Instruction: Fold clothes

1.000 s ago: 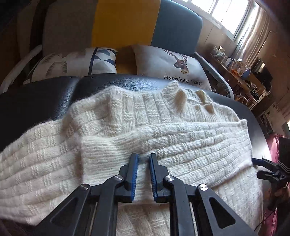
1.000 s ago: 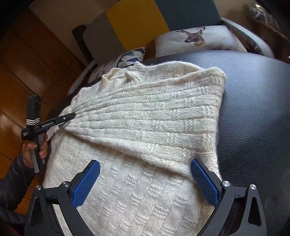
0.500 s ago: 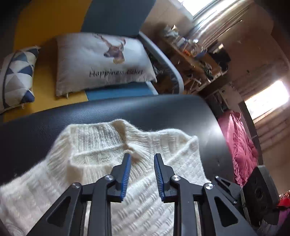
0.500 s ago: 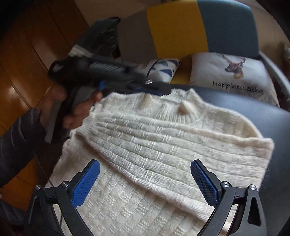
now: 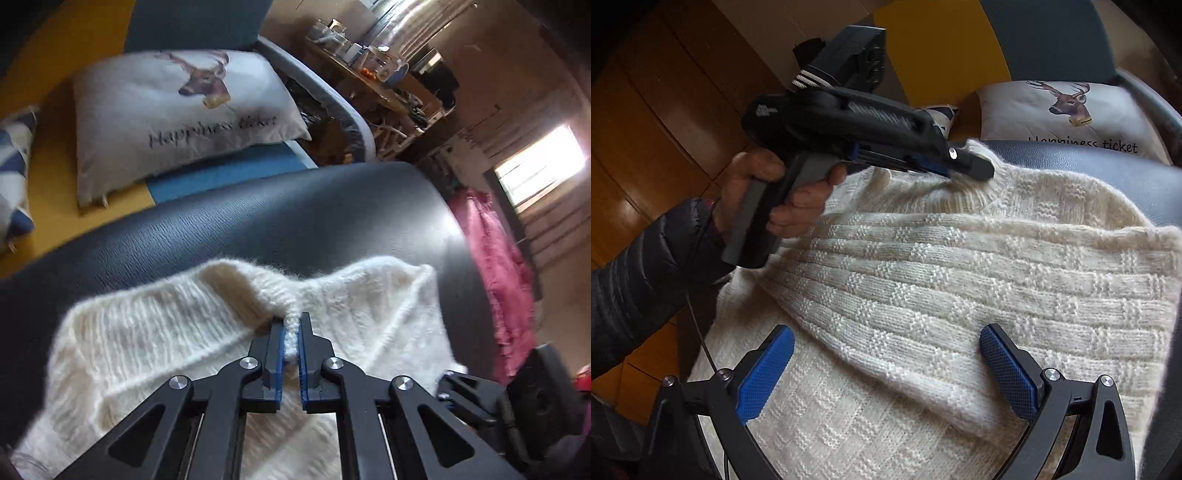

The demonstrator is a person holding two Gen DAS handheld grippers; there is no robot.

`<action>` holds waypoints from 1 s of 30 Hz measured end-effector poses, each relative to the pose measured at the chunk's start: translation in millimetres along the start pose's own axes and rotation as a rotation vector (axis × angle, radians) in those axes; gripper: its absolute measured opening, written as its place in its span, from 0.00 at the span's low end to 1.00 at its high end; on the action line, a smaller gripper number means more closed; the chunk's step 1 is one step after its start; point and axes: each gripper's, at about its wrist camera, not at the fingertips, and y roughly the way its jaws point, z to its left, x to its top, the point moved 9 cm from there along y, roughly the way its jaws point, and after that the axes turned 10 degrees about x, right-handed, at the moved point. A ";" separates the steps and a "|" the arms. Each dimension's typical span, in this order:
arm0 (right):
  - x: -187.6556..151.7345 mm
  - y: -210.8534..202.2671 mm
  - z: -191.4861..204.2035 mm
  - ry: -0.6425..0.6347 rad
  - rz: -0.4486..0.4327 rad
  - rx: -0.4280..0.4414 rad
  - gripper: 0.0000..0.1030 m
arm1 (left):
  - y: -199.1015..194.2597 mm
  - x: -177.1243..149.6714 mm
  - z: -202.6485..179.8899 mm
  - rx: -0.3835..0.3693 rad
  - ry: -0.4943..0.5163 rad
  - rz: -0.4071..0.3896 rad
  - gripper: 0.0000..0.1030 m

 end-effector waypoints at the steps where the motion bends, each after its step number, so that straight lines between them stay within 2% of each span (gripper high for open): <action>1: -1.2 -0.7 0.0 -0.003 -0.009 0.005 0.99 | -8.3 5.7 2.2 -0.017 -0.025 -0.054 0.03; 3: -5.3 -1.0 0.0 -0.022 -0.030 0.010 0.99 | -24.0 14.5 6.6 -0.076 -0.088 -0.143 0.03; 4: -6.5 -1.1 0.1 -0.025 -0.036 0.010 0.99 | -26.8 16.2 9.0 -0.079 -0.103 -0.165 0.03; 7: -7.8 0.0 0.8 -0.026 -0.027 0.001 0.99 | 6.6 0.8 14.5 0.048 -0.052 -0.065 0.05; 10: -8.2 1.8 2.4 -0.040 -0.017 -0.023 0.99 | 1.3 6.2 19.5 0.022 -0.130 -0.069 0.07; 12: -9.1 2.7 3.3 -0.048 -0.014 -0.037 0.99 | -18.8 1.6 30.9 0.051 -0.191 -0.111 0.09; 14: -9.6 3.1 4.2 -0.051 -0.013 -0.047 0.99 | -55.5 -38.3 54.4 0.061 -0.291 -0.151 0.15; 18: -8.8 2.5 7.3 -0.047 -0.018 -0.065 0.99 | -129.4 -119.0 102.8 0.082 -0.492 -0.229 0.16; 21: -3.5 3.9 12.8 -0.042 -0.004 -0.132 0.99 | -185.4 -180.5 140.0 0.097 -0.643 -0.288 0.19; 23: 5.1 3.4 30.9 -0.043 -0.030 -0.127 0.99 | -222.9 -222.0 165.2 0.108 -0.743 -0.328 0.22; 26: 22.4 8.3 72.7 -0.070 -0.096 -0.040 1.00 | -278.8 -288.6 204.8 0.131 -0.900 -0.387 0.25; 28: 31.3 21.9 99.4 -0.092 -0.102 -0.025 1.00 | -314.2 -353.5 240.1 0.198 -1.037 -0.430 0.26; 30: 36.1 41.9 116.9 -0.096 -0.072 -0.050 1.00 | -343.7 -412.8 272.7 0.244 -1.176 -0.460 0.29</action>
